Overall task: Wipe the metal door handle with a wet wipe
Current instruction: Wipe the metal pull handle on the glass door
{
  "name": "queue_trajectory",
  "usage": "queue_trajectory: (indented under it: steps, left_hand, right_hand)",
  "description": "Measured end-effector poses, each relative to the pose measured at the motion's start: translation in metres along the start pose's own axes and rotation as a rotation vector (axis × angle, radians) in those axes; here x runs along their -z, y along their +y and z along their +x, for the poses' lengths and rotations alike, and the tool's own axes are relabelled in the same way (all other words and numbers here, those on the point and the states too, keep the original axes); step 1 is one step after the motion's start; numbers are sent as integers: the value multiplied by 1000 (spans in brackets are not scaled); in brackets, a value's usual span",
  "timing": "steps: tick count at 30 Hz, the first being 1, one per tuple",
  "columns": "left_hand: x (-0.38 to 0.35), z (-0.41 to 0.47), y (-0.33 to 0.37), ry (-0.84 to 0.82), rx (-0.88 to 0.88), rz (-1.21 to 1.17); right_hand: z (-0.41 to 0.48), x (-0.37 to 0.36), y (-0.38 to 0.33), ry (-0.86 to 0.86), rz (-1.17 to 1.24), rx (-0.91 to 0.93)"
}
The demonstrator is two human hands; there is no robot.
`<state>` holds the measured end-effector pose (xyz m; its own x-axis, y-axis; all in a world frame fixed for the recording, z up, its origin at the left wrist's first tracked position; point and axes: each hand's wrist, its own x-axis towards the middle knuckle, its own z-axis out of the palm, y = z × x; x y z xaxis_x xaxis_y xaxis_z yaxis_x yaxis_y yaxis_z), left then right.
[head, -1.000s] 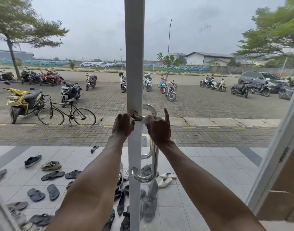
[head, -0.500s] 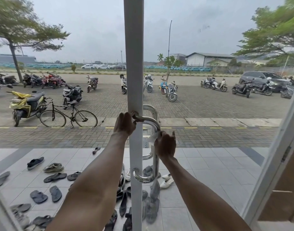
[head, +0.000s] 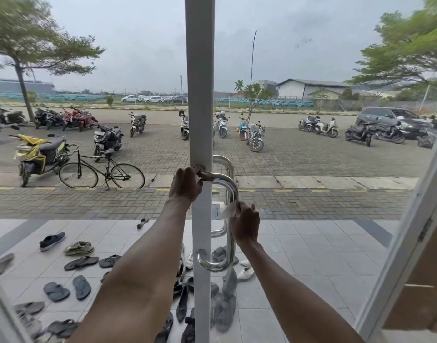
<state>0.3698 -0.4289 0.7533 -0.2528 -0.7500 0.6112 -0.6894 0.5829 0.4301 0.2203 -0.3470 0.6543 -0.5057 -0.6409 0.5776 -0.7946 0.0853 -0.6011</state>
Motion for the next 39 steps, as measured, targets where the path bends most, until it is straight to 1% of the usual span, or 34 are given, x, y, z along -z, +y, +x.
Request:
queue_trajectory:
  steps: [3,5,6,8,10,12,16,19,21,22,27,29,31,35,39]
  left_hand:
    - [0,1,-1,-1,1,-2]
    - [1,1,-1,6,-7,-8]
    - [0,0,0,10,-12,-11]
    - [0,0,0,16,-19,-10]
    - [-1,0,-1,19,-23,-7]
    - [-2,0,-2,16,-20,-7]
    - [-2,-1,0,36,-20,5]
    - [-2,-1,2,45,-19,17]
    - [-3,-1,2,47,-10,14]
    - [-3,-1,1,49,-10,15]
    - [-5,1,-1,50,-31,18]
    - [-7,1,-2,55,-26,19]
    - [-8,-1,-3,66,-31,8]
    - [-8,-1,-3,57,-56,5]
    - [-8,-1,-3,63,-56,12]
  right_hand:
    - [9,5,-11,64,18,-1]
    - [26,9,-26,163,56,45]
    - [35,13,-33,201,86,98]
    - [49,19,-46,183,131,238]
    - [55,19,-46,123,135,312]
    - [48,15,-37,110,156,257]
    - [19,-2,-10,168,156,54]
    - [3,-7,3,54,146,-58]
    - [1,-6,5,4,116,-69]
    - [5,-3,3,6,108,-67]
    - [36,13,-26,198,206,45]
    - [38,10,-26,228,256,60]
    - [28,3,-17,241,277,24]
    - [-1,-20,12,147,268,-100]
    - [-20,-27,27,6,229,-176]
